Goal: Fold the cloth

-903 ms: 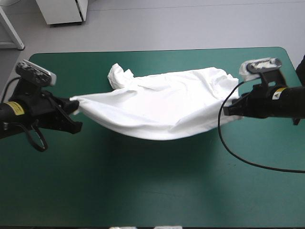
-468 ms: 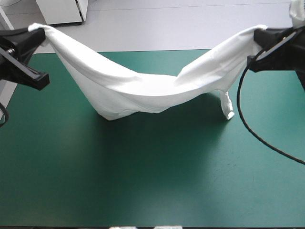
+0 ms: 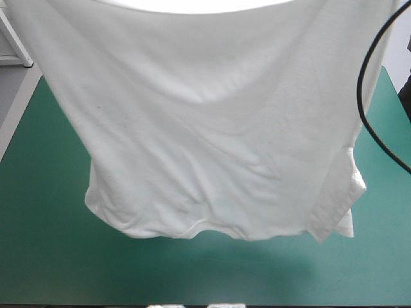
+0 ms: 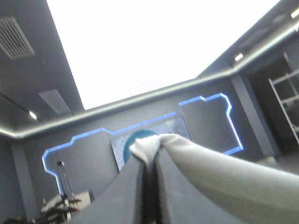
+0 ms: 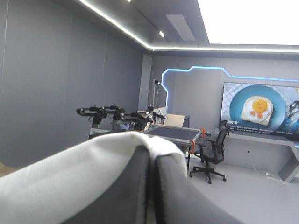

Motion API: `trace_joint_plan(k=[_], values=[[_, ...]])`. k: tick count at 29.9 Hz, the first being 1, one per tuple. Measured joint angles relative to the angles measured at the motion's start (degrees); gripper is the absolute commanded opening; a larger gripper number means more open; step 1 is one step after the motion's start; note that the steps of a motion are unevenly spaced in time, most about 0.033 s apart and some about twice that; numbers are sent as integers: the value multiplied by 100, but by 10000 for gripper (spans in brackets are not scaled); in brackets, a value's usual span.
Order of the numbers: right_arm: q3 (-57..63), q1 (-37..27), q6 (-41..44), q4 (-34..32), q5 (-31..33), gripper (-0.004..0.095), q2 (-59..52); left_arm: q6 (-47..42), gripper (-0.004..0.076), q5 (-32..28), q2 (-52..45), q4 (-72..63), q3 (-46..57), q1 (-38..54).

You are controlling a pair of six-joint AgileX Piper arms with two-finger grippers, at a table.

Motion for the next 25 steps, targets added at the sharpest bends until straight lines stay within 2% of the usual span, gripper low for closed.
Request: trace_joint_plan(k=[5, 13, 18, 22, 25], values=[[-5, 0, 5, 0, -642, -13, 488, 51, -9, -1194, 524, 0, -33, 0], [-195, -12, 5, -5, -1595, -13, 1514, 56, -9, -2464, 1867, -2, -167, -6], [-1007, -278, 0, 193, -1859, -13, 2342, 77, -9, -2634, 3021, -255, -1343, 195], [-1645, -720, 0, 731, -2095, -13, 3005, 77, -9, -2730, 3884, -686, -2691, 390], [-1882, -1060, 0, 1131, -2400, -13, 3310, 77, -9, -2825, 4308, -802, -3294, 444]])
